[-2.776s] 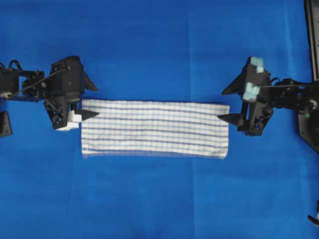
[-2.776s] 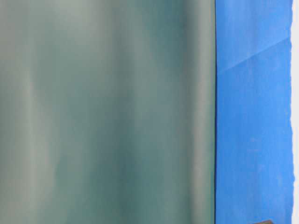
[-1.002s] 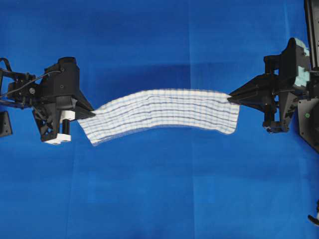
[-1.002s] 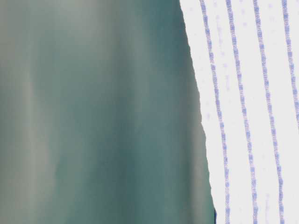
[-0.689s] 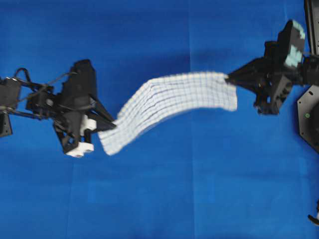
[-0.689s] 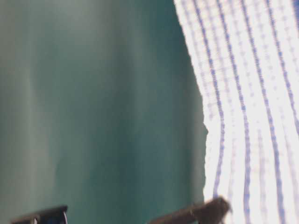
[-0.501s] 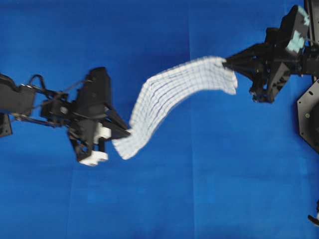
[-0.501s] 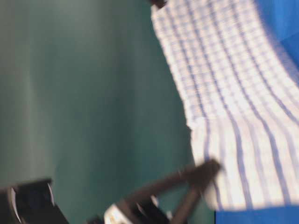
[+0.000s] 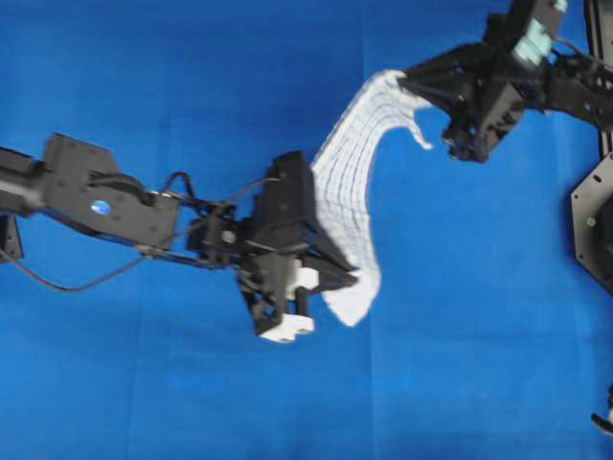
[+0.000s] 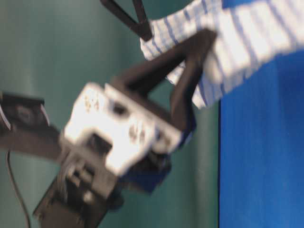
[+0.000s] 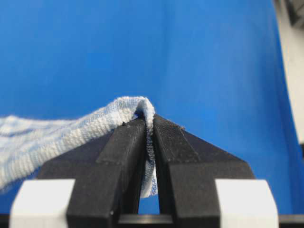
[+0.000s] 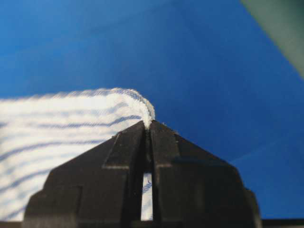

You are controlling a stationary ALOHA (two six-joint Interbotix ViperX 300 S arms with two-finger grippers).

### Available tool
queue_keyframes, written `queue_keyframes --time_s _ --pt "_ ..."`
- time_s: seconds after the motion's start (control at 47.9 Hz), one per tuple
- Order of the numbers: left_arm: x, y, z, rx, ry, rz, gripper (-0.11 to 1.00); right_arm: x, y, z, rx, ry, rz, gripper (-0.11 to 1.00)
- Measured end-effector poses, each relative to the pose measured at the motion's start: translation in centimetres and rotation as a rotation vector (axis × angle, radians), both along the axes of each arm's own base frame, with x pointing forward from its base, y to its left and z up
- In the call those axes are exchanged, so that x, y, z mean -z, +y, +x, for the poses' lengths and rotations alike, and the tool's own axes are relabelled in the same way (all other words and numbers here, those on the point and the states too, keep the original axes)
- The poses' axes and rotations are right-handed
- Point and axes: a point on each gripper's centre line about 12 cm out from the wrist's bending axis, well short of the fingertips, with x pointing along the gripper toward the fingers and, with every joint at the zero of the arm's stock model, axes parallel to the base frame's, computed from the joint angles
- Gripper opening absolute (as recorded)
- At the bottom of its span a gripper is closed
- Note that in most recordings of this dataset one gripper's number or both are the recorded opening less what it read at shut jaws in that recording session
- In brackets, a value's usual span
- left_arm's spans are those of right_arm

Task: Fold the blue towel.
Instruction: 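Lift the strip and rotate it vertical, right gripper moving to the far side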

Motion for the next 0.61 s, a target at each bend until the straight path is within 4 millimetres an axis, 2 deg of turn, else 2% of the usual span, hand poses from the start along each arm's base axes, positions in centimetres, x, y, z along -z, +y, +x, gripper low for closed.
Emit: queue_keyframes --time_s 0.146,0.292,0.48,0.605 --pt "0.3 -0.3 2.0 -0.001 -0.055 -0.008 0.03 0.2 -1.5 1.0 0.023 0.024 -0.010 -0.04" --pt "0.5 -0.4 3.0 -0.003 -0.103 -0.017 0.03 0.5 -2.5 1.8 0.033 0.052 -0.003 -0.04" --pt "1.6 -0.5 3.3 -0.034 -0.130 -0.076 0.03 1.0 -3.2 3.4 0.014 0.094 0.003 -0.04" --pt "2.8 -0.7 2.8 -0.053 -0.109 -0.117 0.03 1.8 -3.6 4.6 0.002 0.126 0.009 -0.04"
